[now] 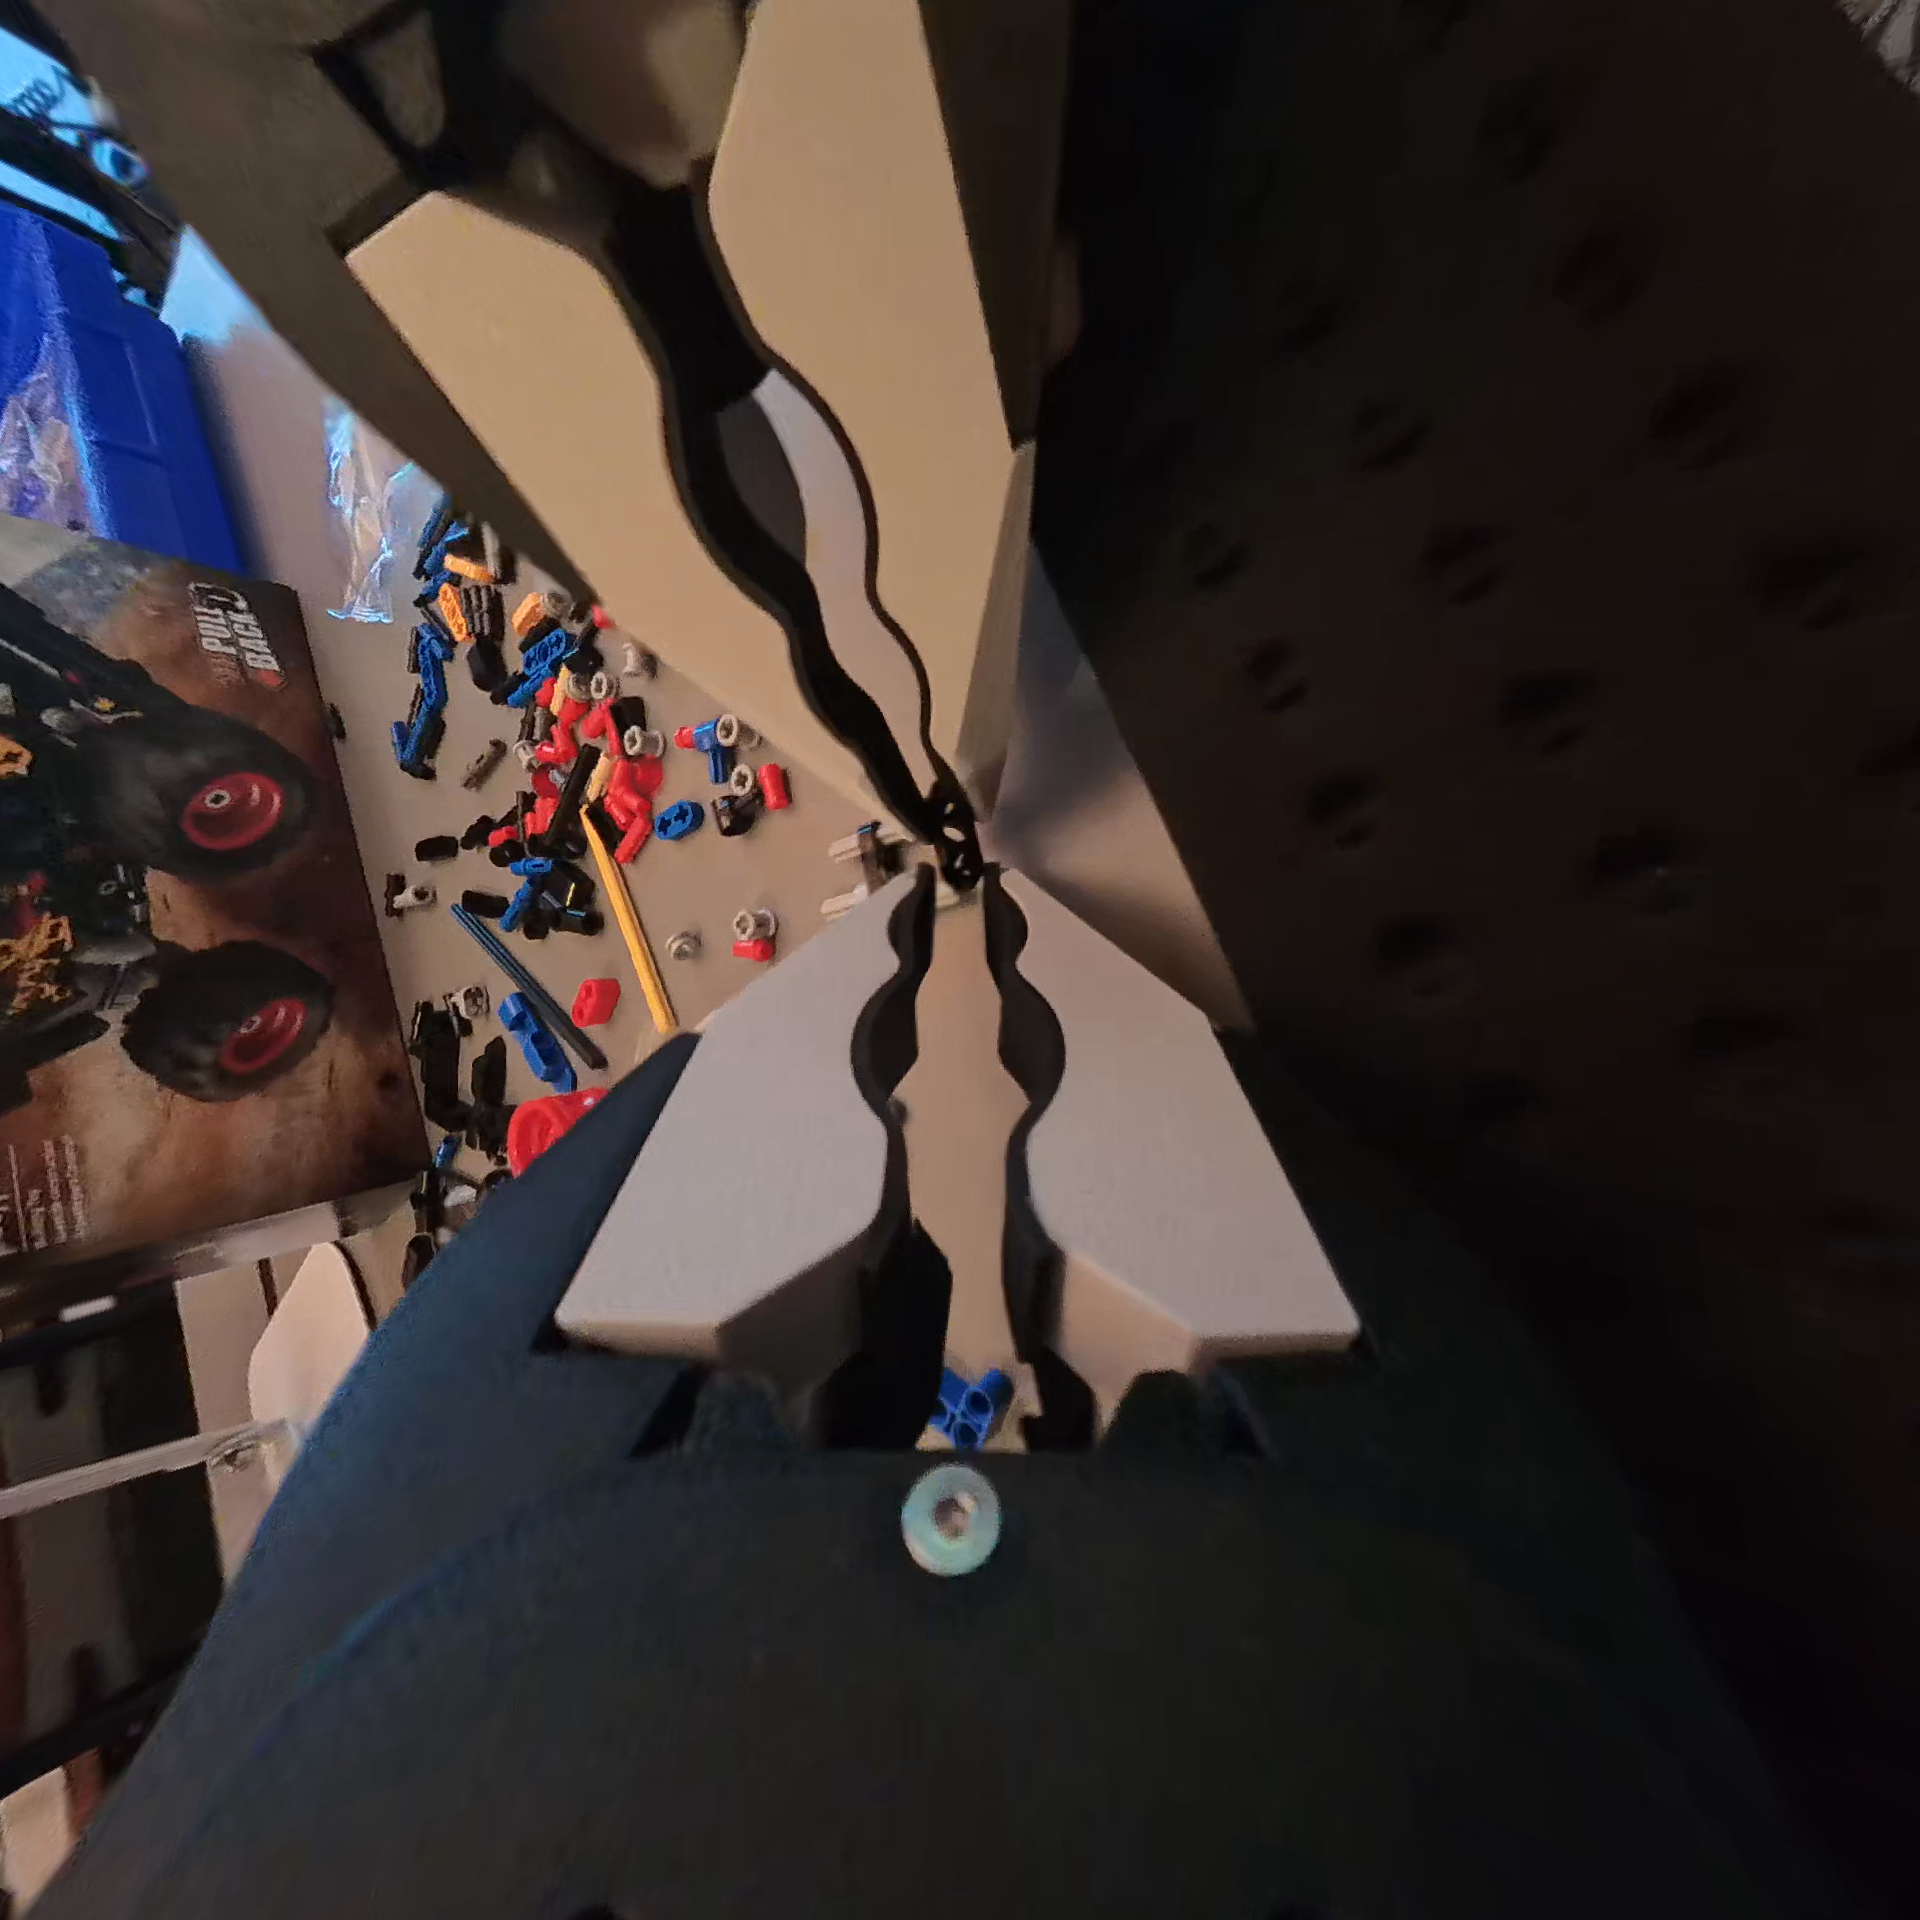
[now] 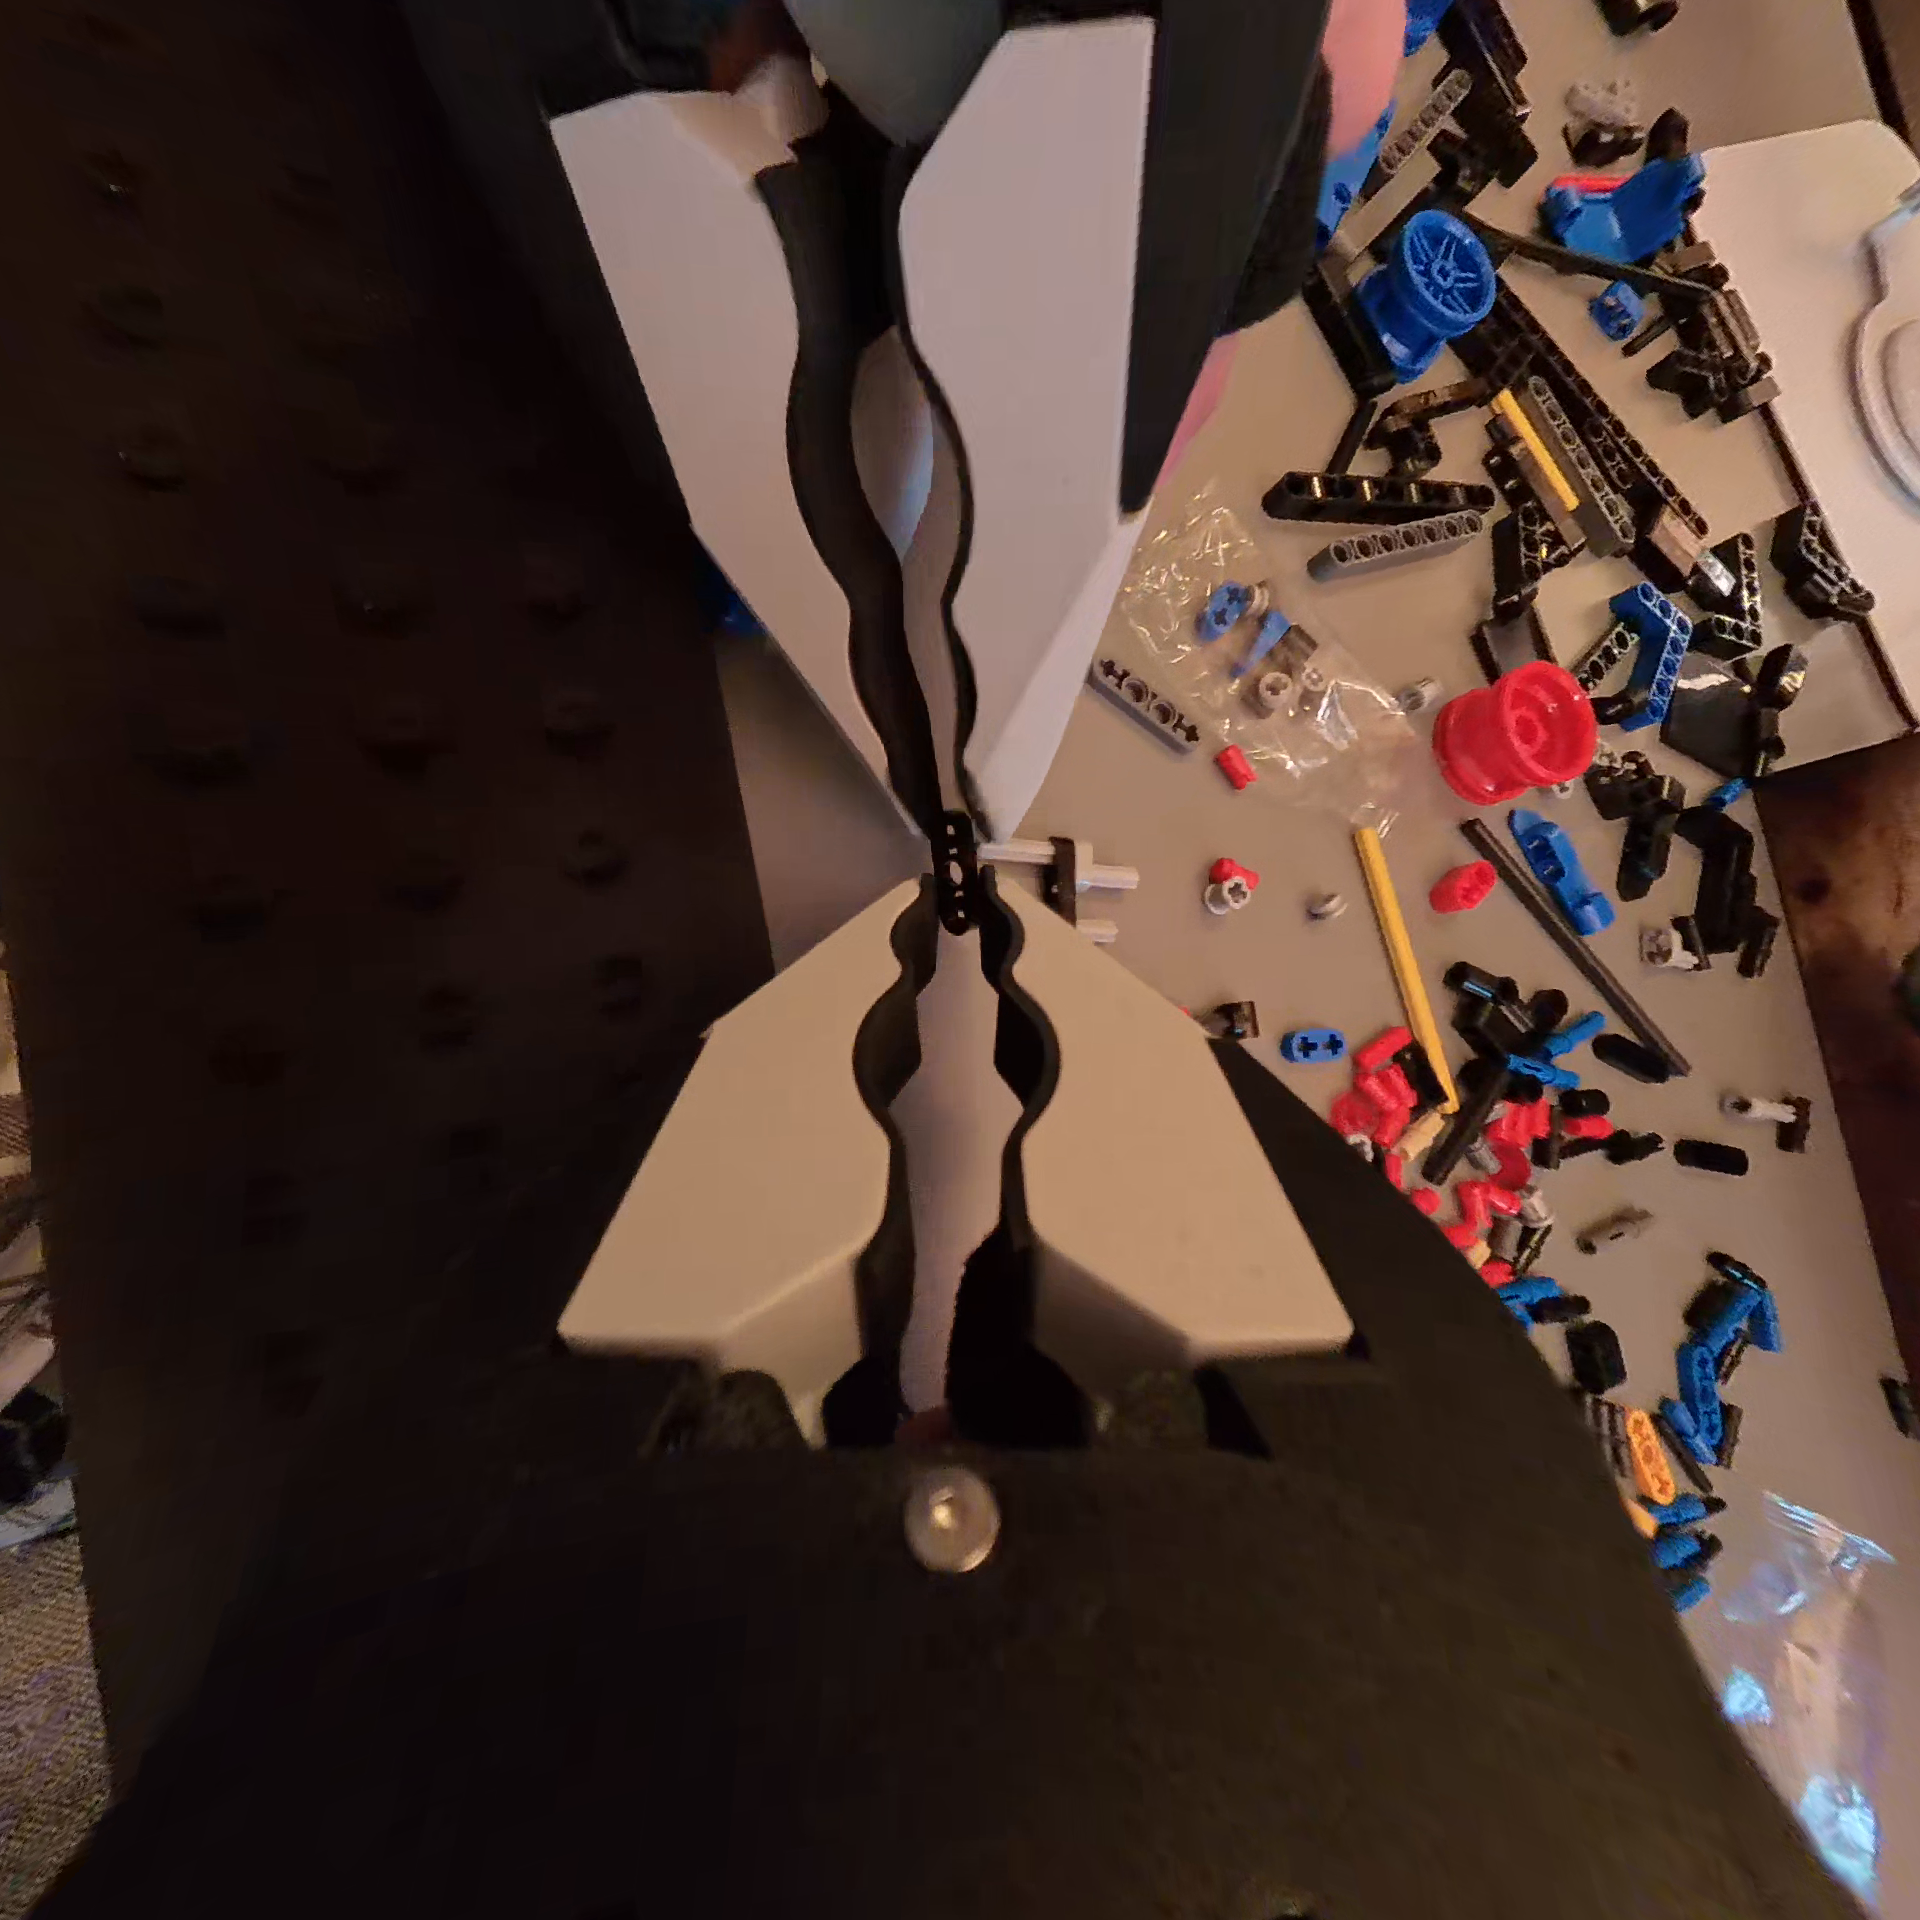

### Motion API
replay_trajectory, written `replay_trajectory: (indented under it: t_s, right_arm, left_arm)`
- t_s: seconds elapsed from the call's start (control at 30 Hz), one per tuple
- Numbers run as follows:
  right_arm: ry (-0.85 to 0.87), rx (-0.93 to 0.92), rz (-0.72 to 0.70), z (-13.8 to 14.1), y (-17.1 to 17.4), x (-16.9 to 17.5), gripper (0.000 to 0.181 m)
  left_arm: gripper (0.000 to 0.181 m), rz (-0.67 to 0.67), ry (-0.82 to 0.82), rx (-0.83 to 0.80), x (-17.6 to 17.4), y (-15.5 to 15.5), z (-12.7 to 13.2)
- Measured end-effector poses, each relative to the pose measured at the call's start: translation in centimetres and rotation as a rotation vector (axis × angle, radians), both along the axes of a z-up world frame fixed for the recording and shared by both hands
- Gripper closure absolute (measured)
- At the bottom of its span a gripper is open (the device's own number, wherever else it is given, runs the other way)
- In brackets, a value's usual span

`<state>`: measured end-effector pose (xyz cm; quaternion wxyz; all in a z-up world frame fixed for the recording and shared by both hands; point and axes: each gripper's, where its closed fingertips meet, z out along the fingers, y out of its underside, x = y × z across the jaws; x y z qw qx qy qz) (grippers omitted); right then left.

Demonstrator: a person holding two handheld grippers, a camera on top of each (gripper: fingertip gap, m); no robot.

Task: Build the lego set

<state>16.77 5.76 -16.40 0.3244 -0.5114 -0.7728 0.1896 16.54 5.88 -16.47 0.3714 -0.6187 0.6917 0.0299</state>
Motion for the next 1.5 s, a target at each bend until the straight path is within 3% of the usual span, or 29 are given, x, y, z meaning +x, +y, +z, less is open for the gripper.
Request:
replay_trajectory:
  t_s: [0.13,0.27,0.57,0.73,0.9,1.13,1.2,1.33,1.5]
  right_arm:
    - [0.005,-0.015,-0.029,-0.3,0.4,-0.1,0.175]
    - [-0.017,0.021,-0.032,-0.7,0.6,-0.1,0.174]
    - [0.062,0.109,-0.050,0.9,0.8,-0.3,0.175]
    - [0.070,0.082,-0.061,0.9,0.5,-0.1,0.175]
    - [0.020,0.034,-0.058,0.3,0.4,-0.1,0.175]
    - [-0.013,-0.019,-0.035,-0.3,0.0,-0.2,0.179]
    - [-0.030,-0.032,-0.036,-0.6,0.2,-0.2,0.179]
    - [-0.061,-0.077,-0.033,-0.7,0.2,-0.3,0.179]
    - [-0.107,-0.155,-0.062,-0.8,0.5,-0.4,0.179]
  left_arm:
    - [0.146,0.062,-0.073,-0.127,-1.0,0.7,0.4]
    - [0.143,0.083,-0.145,-0.269,-0.5,0.9,-0.3]
    - [0.177,0.094,-0.240,-0.264,0.2,0.4,1.1]
    - [0.179,0.074,-0.228,-0.234,0.3,0.4,1.0]
    - [0.179,0.030,-0.150,-0.135,0.7,0.2,0.5]
    - [0.176,0.027,-0.174,-0.183,0.4,-0.2,0.2]
    - [0.154,0.051,-0.177,-0.192,0.1,0.3,0.1]
    - [0.141,0.078,-0.168,-0.248,-0.4,1.1,-0.4]
    - [0.153,0.072,-0.191,-0.310,-0.1,1.2,-0.7]
